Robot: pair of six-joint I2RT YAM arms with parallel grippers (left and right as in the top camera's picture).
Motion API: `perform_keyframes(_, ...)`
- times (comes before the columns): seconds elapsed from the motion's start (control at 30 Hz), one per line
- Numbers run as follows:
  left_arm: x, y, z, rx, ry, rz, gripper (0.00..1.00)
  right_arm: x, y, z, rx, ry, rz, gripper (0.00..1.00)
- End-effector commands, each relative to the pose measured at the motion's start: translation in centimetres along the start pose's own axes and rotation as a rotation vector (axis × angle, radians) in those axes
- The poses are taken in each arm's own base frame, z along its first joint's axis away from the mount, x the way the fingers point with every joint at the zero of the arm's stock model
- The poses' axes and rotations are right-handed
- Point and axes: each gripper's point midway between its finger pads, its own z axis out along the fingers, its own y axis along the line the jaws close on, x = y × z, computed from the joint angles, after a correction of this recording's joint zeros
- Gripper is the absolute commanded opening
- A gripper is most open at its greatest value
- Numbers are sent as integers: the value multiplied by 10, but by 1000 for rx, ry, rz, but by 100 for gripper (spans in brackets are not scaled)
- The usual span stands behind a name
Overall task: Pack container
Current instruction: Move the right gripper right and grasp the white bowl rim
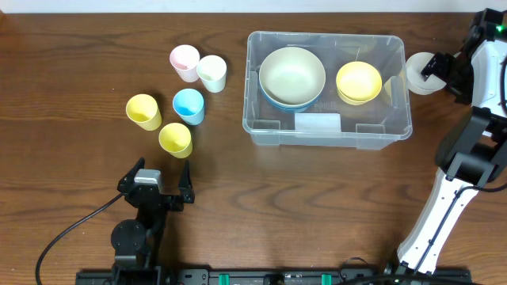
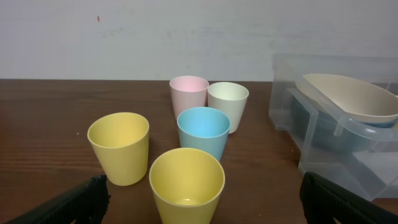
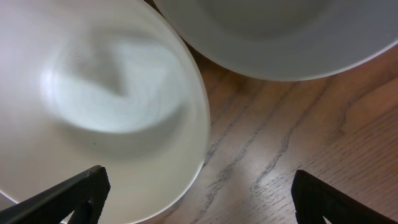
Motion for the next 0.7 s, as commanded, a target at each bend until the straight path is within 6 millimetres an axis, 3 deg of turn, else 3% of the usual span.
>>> perform_keyframes(0.0,16,-1,1,12,52,7,98,4,-6,13,8,29,-20,96)
perform_keyframes(0.47,16,-1,1,11,52,7,98,12,-9,35,16,44,-45,96)
perform_keyframes(0.57,16,-1,1,11,52,7,98,13,-10,38,18,47,-44,87)
perform_keyframes(0.67,16,-1,1,11,52,7,98,12,-14,38,20,47,-31,68)
